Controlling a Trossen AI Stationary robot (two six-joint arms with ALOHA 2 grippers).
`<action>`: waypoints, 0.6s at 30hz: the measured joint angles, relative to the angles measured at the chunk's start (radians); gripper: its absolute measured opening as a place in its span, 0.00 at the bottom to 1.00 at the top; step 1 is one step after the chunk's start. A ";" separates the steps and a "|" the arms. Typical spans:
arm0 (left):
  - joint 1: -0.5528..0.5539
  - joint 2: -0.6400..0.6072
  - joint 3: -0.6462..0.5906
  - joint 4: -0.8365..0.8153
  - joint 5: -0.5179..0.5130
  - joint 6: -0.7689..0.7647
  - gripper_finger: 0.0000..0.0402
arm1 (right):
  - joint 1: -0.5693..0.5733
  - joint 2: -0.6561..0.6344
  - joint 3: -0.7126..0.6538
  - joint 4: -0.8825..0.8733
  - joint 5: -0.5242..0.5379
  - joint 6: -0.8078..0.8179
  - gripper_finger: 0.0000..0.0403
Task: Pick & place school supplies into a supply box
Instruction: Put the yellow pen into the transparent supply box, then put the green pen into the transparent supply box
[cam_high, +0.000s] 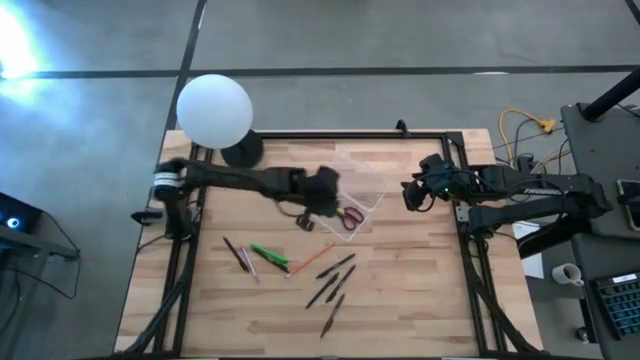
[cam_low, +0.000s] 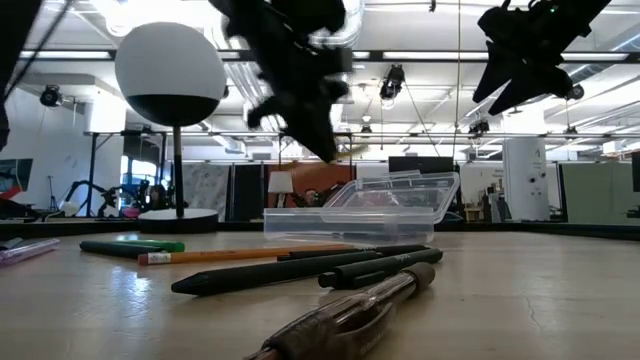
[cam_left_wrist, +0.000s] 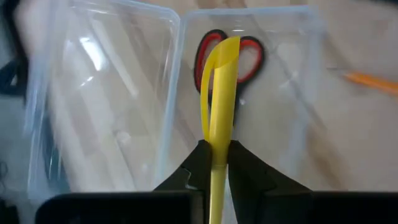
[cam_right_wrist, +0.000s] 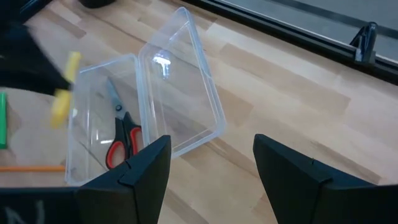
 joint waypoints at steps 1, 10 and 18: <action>0.007 0.046 0.045 -0.017 0.008 0.017 0.05 | 0.000 0.000 0.000 0.000 0.000 0.000 0.54; 0.014 0.302 0.331 -0.271 0.101 0.095 0.11 | 0.000 0.000 0.000 -0.001 -0.009 -0.023 0.54; 0.014 0.272 0.359 -0.273 0.100 -0.080 0.36 | 0.000 0.007 0.000 -0.002 -0.040 -0.058 0.54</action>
